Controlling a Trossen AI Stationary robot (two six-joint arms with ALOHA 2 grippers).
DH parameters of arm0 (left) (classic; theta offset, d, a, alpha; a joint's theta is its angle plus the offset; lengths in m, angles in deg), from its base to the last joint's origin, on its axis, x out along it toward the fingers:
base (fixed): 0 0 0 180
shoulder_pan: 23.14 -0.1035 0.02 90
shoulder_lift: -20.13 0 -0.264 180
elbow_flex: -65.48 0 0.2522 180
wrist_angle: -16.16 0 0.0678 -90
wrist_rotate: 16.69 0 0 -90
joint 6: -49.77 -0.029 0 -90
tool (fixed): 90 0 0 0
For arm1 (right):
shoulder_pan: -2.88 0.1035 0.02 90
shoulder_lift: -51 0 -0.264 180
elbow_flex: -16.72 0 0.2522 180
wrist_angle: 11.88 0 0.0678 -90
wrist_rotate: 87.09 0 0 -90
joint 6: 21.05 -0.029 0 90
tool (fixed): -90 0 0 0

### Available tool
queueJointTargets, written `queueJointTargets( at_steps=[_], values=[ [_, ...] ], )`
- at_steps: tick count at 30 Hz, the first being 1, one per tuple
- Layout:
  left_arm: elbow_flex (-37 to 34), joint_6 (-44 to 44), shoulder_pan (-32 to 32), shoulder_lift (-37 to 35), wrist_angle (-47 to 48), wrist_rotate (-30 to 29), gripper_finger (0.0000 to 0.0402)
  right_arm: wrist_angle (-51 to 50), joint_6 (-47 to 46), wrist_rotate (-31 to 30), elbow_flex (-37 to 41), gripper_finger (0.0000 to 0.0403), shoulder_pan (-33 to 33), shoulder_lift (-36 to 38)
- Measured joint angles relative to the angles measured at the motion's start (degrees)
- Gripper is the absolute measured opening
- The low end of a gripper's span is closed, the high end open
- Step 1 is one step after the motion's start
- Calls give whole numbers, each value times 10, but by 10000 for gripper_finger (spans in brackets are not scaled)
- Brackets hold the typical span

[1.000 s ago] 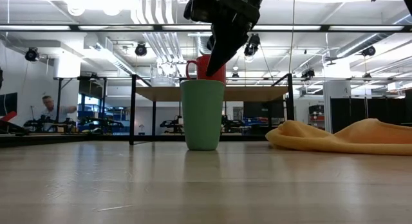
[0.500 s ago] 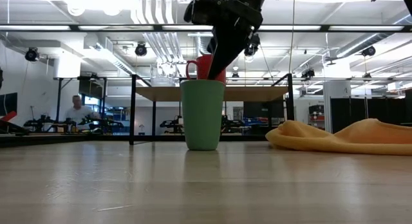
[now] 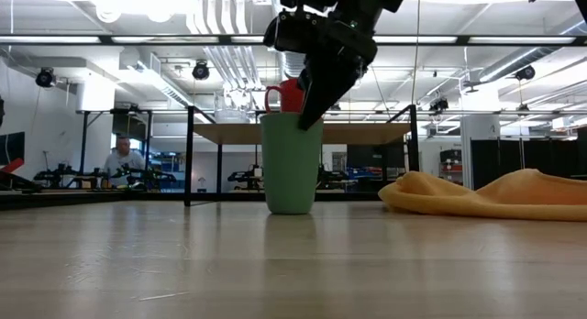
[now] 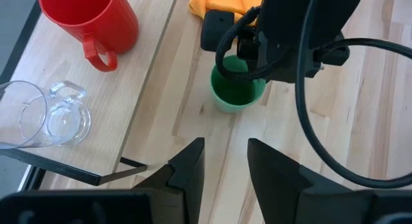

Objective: Stack small to large cups/mugs on shelf
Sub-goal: Put the green cup on the shelf

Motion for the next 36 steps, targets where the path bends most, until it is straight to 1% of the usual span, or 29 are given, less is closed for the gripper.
queueJointTargets(
  at_steps=[4,6,8,10,16,20,22,25,28,32,36],
  values=[
    [0,0,0,0,0,0,105,22,8,-1,1,71,-1,0],
    [0,0,0,0,0,0,105,26,18,-2,2,53,-2,0],
    [0,0,0,0,0,0,105,26,20,-2,2,26,-4,0],
    [0,0,0,0,0,0,105,29,16,-5,4,14,-6,0],
    [0,0,0,0,0,0,105,22,-14,-5,4,10,-10,5],
    [0,0,0,0,0,0,105,-42,-34,-5,-17,9,-10,20],
    [0,0,0,0,0,0,105,-78,-36,-21,-31,9,-10,34],
    [0,0,0,0,0,-4,105,-134,-53,-61,-52,9,-9,54],
    [0,0,0,0,0,-11,105,-191,-77,-80,-67,9,-10,76],
    [0,0,0,0,0,-15,105,-232,-94,-109,-86,9,-10,108],
    [0,0,0,0,0,-15,105,-241,-94,-117,-110,9,-20,138]
  ],
)
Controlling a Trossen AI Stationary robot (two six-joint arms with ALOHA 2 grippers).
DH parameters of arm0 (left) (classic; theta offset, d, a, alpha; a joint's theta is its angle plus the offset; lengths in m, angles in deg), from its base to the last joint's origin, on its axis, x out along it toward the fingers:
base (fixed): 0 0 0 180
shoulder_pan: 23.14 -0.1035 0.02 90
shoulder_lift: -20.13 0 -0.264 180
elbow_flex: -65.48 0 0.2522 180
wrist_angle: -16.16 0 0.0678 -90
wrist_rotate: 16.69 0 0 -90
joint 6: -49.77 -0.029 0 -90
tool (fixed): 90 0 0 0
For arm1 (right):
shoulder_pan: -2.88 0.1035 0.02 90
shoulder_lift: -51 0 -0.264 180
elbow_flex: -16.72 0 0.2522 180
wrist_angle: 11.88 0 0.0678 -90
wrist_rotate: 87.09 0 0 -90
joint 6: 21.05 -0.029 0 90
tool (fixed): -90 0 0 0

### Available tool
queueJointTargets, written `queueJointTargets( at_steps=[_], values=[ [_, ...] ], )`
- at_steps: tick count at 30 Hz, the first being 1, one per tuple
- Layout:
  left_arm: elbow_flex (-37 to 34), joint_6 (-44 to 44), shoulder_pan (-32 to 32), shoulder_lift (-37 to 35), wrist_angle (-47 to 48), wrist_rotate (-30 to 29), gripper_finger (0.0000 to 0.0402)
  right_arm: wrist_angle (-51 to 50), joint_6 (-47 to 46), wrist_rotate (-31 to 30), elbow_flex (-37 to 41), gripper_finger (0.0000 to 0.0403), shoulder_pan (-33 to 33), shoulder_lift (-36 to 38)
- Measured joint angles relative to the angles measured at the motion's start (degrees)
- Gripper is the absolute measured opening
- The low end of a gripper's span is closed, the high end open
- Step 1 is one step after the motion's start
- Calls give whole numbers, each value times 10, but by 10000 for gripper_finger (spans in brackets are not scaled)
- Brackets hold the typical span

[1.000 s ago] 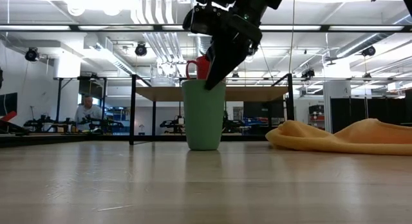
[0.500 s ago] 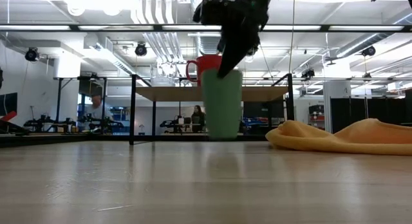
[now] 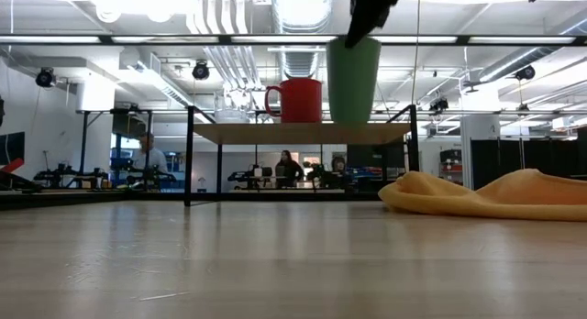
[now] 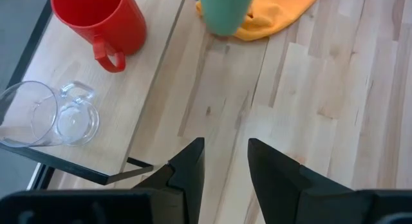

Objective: Stack small to large cups/mugs on shelf
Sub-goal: Put the green cup on the shelf

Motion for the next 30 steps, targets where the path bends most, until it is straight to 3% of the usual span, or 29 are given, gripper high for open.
queueJointTargets(
  at_steps=[9,18,22,30],
  values=[
    [0,0,0,0,0,0,105,-72,22,-84,-47,9,-49,48],
    [0,0,0,0,0,-4,105,-48,84,-79,-52,9,-141,41],
    [0,0,0,0,0,-4,105,-39,82,-35,-52,9,-188,26],
    [0,0,0,0,0,-4,105,-25,73,-14,-52,9,-234,-3]
  ],
)
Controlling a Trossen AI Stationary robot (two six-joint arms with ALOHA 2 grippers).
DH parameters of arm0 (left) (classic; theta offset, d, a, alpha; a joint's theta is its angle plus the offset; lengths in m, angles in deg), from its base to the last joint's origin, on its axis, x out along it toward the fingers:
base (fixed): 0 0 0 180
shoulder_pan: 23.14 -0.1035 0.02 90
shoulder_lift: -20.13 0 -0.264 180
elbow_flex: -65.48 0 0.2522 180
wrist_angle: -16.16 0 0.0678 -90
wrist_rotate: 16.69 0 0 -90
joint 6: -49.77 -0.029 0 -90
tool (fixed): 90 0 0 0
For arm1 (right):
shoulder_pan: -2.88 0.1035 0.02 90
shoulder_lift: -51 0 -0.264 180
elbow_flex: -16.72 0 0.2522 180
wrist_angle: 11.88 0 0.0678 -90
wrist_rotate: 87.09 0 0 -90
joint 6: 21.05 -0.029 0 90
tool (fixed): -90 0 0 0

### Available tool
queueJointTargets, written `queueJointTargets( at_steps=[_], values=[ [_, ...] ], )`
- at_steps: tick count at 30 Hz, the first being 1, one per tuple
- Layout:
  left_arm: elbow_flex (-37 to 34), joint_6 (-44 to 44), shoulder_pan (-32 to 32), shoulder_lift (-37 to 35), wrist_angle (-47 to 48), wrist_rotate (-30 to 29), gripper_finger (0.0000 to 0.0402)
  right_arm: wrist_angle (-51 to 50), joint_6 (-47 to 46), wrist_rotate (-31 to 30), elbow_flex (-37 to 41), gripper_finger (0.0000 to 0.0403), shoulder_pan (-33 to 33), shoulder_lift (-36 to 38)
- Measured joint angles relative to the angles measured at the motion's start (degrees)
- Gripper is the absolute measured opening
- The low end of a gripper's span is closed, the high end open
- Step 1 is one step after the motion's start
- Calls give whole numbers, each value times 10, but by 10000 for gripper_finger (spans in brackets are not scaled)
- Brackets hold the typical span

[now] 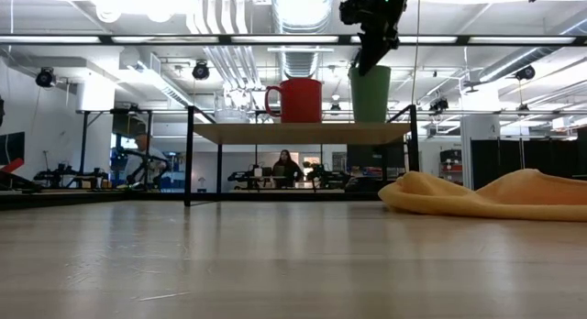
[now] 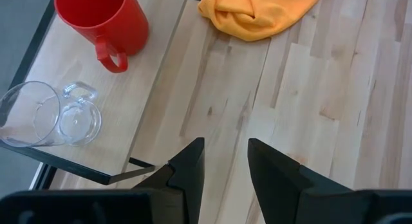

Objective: Stack small to large cups/mugs on shelf
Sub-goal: Put the green cup on the shelf, then return to Home Position

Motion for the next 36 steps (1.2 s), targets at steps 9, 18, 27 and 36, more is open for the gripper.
queueJointTargets(
  at_steps=[9,18,27,36],
  values=[
    [0,-14,0,0,0,0,105,3,6,37,0,34,-1,-6],
    [0,-26,-1,1,0,-15,105,8,7,42,0,91,-1,-6],
    [0,-26,-1,1,0,-29,105,9,9,37,0,115,-1,11],
    [0,-25,-1,1,-2,-30,105,-9,-42,37,-51,108,8,57]
  ],
)
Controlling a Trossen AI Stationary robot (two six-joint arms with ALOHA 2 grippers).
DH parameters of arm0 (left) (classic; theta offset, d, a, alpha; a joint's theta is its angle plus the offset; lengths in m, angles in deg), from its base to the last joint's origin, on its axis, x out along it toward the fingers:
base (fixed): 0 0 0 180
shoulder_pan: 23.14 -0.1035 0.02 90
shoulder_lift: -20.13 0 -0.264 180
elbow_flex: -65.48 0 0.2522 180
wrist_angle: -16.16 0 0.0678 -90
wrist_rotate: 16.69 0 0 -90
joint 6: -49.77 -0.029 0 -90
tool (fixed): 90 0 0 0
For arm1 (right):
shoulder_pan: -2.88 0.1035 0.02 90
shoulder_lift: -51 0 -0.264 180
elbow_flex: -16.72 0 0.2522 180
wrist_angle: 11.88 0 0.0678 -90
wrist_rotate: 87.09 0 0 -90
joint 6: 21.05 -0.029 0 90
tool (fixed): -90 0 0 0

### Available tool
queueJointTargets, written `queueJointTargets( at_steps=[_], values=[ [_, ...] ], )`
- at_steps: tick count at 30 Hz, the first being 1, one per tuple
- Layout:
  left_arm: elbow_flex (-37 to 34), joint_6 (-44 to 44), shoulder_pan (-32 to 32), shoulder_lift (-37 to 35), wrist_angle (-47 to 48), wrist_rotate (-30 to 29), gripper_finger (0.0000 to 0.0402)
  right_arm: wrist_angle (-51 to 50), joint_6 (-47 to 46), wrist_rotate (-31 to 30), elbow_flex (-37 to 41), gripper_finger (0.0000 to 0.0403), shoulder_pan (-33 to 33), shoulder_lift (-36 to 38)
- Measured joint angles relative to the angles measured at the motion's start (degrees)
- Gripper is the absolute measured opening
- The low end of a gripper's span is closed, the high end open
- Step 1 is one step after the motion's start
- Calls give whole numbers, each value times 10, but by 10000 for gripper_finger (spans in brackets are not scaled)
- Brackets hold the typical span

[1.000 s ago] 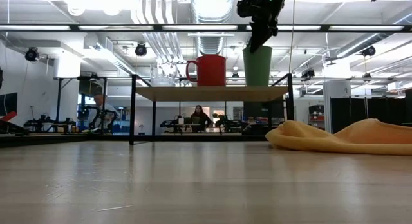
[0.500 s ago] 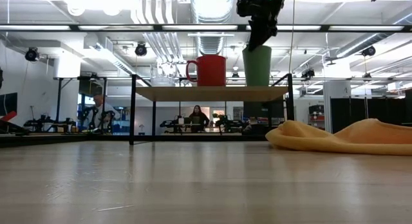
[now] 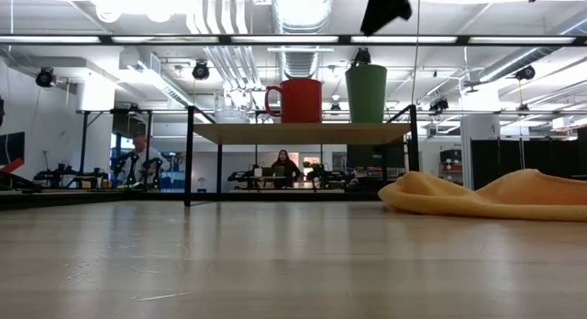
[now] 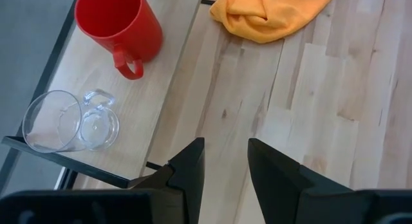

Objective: Stack small to large cups/mugs on shelf
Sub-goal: Return to Home Position

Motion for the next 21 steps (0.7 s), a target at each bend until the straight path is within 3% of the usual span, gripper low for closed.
queueJointTargets(
  at_steps=[11,14,17,21],
  values=[
    [0,0,0,-1,1,3,105,-19,-132,5,-88,91,25,59],
    [0,9,0,-1,7,-9,105,-15,-122,6,-78,88,33,80],
    [0,33,0,-7,4,-11,105,-9,-139,48,-55,84,44,109],
    [-1,74,1,-48,-44,-11,105,38,-145,78,12,84,76,167]
  ],
)
